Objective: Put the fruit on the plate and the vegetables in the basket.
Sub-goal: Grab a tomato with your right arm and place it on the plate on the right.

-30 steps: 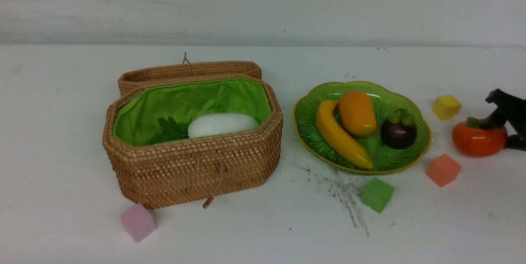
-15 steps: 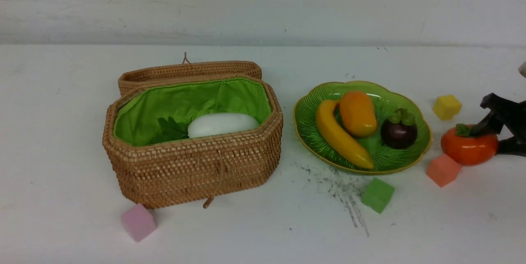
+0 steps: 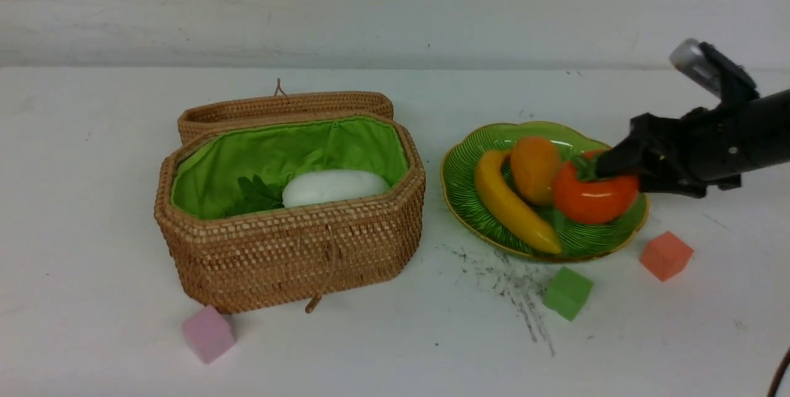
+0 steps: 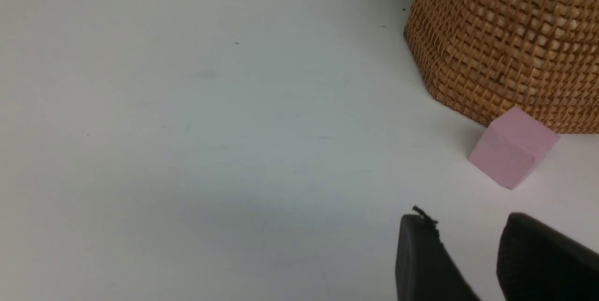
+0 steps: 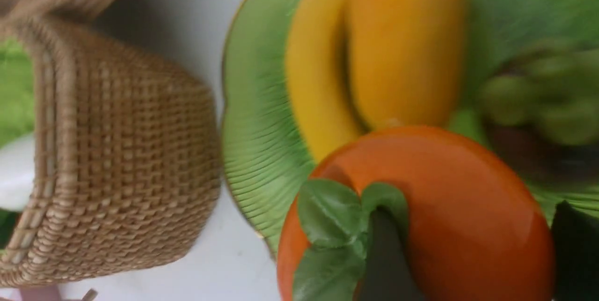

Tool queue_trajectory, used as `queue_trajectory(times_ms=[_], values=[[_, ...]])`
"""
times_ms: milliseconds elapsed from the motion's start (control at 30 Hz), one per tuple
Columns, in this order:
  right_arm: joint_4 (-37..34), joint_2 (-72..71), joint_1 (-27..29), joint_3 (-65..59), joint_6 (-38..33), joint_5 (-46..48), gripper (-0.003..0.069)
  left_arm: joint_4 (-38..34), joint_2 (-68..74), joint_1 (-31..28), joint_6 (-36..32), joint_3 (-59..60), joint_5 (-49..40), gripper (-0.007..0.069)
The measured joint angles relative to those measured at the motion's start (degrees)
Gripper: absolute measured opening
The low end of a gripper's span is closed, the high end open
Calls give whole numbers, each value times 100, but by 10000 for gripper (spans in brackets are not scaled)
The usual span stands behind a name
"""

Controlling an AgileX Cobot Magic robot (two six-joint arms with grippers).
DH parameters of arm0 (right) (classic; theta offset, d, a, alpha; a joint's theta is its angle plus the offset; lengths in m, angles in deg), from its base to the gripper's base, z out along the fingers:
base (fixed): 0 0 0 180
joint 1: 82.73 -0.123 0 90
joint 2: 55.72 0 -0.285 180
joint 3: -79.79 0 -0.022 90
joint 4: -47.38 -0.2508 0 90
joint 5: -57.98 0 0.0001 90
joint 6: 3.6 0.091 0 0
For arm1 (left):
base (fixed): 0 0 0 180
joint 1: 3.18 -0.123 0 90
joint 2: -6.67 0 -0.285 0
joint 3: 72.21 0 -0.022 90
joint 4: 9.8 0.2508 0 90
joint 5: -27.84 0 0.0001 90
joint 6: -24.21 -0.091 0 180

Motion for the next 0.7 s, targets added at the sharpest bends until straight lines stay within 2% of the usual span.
queue_trajectory(times_ms=[167,500,600,667,700], values=[[-10,303,-298,0,-6,-246,434,0,0,0,0,0,0,239],[5,315,-350,0,301,-637,437,0,0,0,0,0,0,239],[17,315,-350,0,351,-624,472,0,0,0,0,0,0,239],[65,298,-350,0,376,-570,565,0,0,0,0,0,0,239],[65,293,-350,0,379,-565,572,0,0,0,0,0,0,239]])
